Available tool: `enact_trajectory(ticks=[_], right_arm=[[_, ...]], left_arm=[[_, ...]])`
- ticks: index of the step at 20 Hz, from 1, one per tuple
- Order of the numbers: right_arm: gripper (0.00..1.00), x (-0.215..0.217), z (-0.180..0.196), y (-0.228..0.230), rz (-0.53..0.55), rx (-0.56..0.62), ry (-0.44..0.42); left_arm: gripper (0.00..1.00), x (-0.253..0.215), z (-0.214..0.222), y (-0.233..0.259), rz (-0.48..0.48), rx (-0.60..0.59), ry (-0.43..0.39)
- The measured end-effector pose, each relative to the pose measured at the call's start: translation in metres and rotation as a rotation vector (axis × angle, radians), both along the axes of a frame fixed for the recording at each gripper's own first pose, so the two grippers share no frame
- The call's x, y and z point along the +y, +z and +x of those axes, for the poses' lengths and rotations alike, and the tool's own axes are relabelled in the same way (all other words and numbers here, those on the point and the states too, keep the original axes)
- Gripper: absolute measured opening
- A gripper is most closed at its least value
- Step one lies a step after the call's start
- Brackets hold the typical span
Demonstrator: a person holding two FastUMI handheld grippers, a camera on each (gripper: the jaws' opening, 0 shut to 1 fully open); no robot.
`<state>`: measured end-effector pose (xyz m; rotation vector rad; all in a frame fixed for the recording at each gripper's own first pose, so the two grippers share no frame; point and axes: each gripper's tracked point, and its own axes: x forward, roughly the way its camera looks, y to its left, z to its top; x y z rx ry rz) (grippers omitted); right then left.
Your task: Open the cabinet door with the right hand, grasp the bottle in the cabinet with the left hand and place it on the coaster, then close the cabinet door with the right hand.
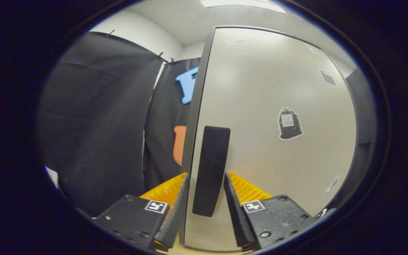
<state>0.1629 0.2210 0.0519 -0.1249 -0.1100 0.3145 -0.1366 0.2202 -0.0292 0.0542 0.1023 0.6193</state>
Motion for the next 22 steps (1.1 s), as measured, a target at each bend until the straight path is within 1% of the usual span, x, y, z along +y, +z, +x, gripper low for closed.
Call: enact_trajectory(ticks=[1,3,6,9,11,14,19,22], right_arm=[[0.37,0.000,0.001,0.000,0.006,0.003,-0.005],[0.35,-0.001,0.003,-0.002,-0.006,0.013,-0.003],[0.32,0.001,0.000,-0.004,-0.006,0.042,0.028],[0.29,-0.002,-0.003,-0.005,-0.024,0.060,0.036],[0.28,-0.002,-0.007,-0.004,-0.022,0.070,0.040],[0.27,-0.006,-0.028,-0.008,-0.020,0.088,0.063],[0.24,-0.019,-0.069,-0.012,-0.034,0.129,0.151],[0.23,-0.033,-0.093,-0.011,-0.031,0.153,0.197]], left_arm=[[0.95,0.003,-0.004,-0.003,-0.002,0.009,0.004],[0.95,0.006,-0.010,-0.007,-0.005,0.018,0.011],[0.94,0.018,-0.008,-0.012,-0.017,0.015,0.002],[0.94,0.024,0.000,-0.018,-0.037,0.006,-0.034],[0.94,0.026,0.014,-0.022,-0.041,0.003,-0.068],[0.94,0.037,0.039,-0.026,-0.034,-0.014,-0.117],[0.94,0.050,0.093,-0.035,-0.054,-0.026,-0.205],[0.95,0.052,0.127,-0.029,-0.051,-0.036,-0.265]])
